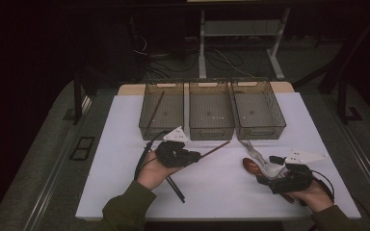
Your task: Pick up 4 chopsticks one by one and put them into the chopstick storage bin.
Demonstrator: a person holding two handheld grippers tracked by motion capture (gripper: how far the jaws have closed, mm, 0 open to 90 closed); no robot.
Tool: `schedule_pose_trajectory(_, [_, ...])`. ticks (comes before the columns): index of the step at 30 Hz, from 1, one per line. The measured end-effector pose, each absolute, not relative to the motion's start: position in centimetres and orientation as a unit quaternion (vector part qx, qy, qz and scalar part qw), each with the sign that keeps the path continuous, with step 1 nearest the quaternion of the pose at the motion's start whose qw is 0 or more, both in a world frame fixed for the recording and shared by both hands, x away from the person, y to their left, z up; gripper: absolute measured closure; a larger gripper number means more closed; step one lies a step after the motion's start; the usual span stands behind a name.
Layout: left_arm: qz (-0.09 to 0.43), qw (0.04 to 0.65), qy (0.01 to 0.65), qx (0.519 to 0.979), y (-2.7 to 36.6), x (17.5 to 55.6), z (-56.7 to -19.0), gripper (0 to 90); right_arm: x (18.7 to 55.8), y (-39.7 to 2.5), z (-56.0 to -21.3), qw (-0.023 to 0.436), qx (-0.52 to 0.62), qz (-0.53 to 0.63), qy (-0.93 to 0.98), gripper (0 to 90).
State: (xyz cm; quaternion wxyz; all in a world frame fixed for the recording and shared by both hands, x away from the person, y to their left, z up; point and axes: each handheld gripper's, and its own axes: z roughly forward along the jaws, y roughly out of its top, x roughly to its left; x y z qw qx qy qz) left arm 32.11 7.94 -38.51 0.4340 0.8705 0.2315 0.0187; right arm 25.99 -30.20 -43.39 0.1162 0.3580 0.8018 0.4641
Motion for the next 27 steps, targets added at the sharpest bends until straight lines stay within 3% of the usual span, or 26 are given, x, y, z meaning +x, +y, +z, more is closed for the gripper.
schedule_pose_trajectory(27, [0.07, 0.437, 0.299, 0.845, 13.2, 35.1, -37.1, 84.5, 26.0, -30.1, -43.5, 0.115, 0.361, 0.462, 0.802, 7.3])
